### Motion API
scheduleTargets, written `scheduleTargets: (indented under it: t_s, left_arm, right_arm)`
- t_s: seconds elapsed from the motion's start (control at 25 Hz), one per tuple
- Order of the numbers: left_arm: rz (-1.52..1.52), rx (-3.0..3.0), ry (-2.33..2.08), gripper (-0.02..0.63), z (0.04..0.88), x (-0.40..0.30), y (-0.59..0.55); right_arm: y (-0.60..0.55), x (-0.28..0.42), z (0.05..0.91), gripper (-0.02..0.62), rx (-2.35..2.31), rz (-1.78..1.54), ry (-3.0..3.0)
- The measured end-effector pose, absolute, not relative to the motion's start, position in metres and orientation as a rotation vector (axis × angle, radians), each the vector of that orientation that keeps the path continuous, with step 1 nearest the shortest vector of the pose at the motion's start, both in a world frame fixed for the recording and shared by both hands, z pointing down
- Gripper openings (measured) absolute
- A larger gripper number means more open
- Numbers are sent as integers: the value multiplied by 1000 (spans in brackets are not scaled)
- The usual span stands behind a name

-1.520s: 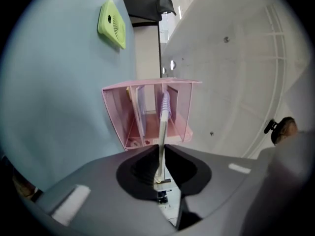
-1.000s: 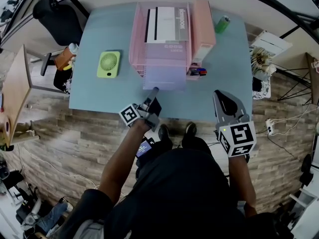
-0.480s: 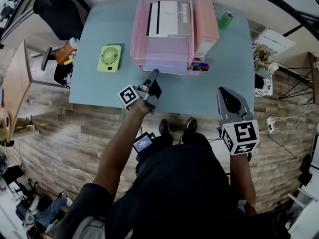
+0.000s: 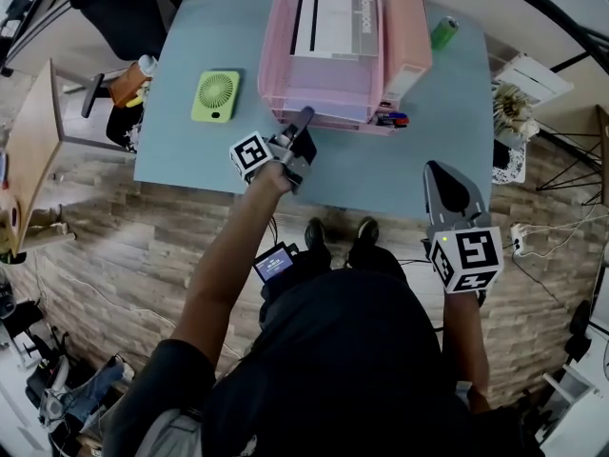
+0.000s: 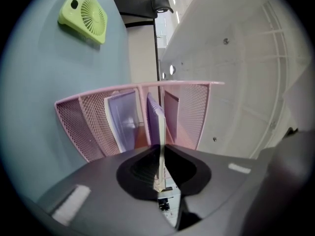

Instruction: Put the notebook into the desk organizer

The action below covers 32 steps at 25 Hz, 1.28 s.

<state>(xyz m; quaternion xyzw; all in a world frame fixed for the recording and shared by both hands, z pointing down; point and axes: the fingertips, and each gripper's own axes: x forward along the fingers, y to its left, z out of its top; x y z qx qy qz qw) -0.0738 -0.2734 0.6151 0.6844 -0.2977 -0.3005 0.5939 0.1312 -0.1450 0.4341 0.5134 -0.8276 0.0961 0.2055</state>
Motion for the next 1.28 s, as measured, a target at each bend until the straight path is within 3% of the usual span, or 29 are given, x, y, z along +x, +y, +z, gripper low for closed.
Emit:
scheduleTargets:
  t_s: [0.64,0.76,0.88,1.28]
  left_arm:
    - [-588,1681,-663,141,607,-76,-252]
    - [-591,1647,-635,176,604,-71,-256]
    - [-592,1660,-587,266,595,-67,-245]
    - [-511,1878,-566,265,547,-91,-200]
  right_arm:
    - [-142,132,420,3,1438,224,-2351]
    - [-138,124,416,3,1424,211,-2372]
    - [-134,123,411,3,1428,198,-2383]
    - [-129,123,390,3,1469,152,-2427]
